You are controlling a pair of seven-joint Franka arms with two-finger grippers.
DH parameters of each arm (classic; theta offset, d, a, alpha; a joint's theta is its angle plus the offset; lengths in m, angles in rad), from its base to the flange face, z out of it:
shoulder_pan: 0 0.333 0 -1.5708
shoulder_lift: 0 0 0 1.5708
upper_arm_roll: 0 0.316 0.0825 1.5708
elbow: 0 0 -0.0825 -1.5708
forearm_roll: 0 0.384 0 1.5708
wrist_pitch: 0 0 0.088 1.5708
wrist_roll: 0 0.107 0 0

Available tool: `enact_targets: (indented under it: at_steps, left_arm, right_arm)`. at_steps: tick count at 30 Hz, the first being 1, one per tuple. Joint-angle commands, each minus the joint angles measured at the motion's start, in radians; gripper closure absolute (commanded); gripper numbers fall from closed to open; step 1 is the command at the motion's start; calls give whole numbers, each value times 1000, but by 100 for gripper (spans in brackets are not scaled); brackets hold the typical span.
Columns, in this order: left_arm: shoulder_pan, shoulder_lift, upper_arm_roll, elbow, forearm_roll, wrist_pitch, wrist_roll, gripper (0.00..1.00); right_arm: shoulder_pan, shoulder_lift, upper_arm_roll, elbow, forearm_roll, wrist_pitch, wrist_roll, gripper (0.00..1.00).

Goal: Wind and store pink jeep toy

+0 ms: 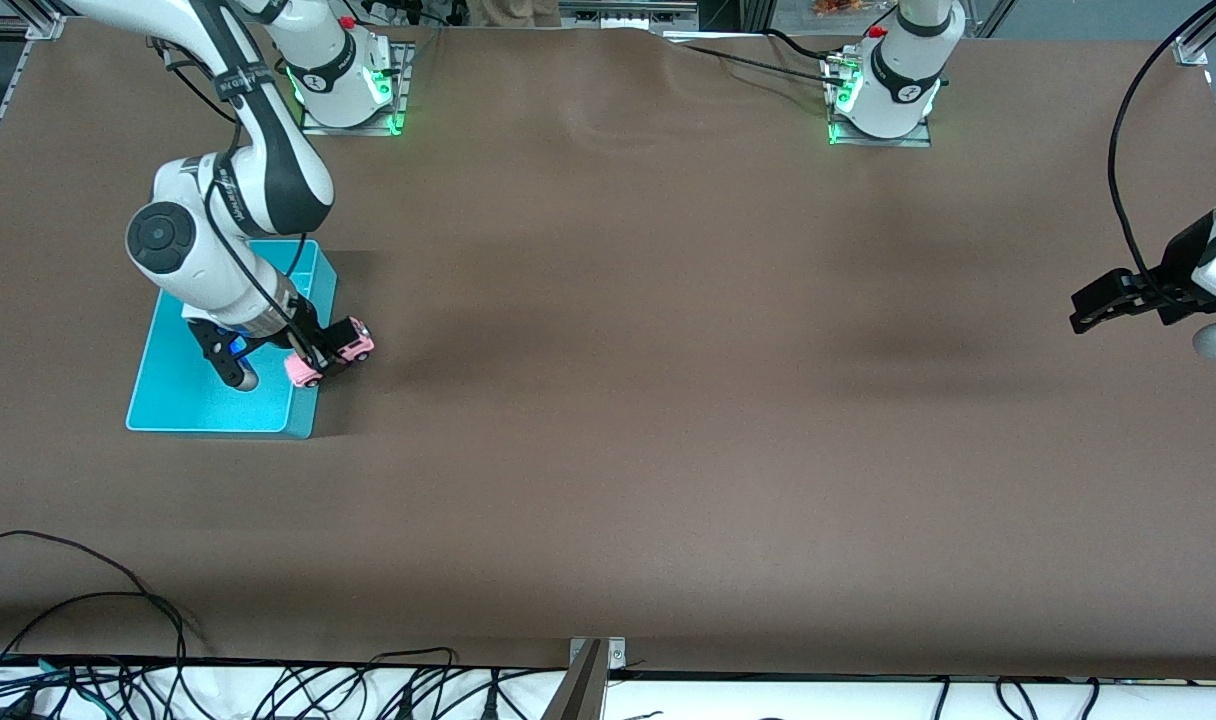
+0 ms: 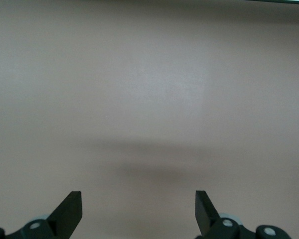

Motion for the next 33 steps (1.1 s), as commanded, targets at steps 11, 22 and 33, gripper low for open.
enact_targets:
  at_steps: [11, 22, 33]
  left_arm:
    - [-3, -18, -3, -17, 28, -1, 2, 0]
    - [-2, -18, -4, -14, 17, -1, 2, 0]
    - [-2, -18, -4, -14, 15, -1, 2, 0]
  right_arm:
    - [-104, -23, -27, 27, -4, -137, -524, 100]
    - [-142, 24, -102, 27, -7, -138, -662, 100]
    - [-199, 61, -120, 4, -18, -129, -757, 100]
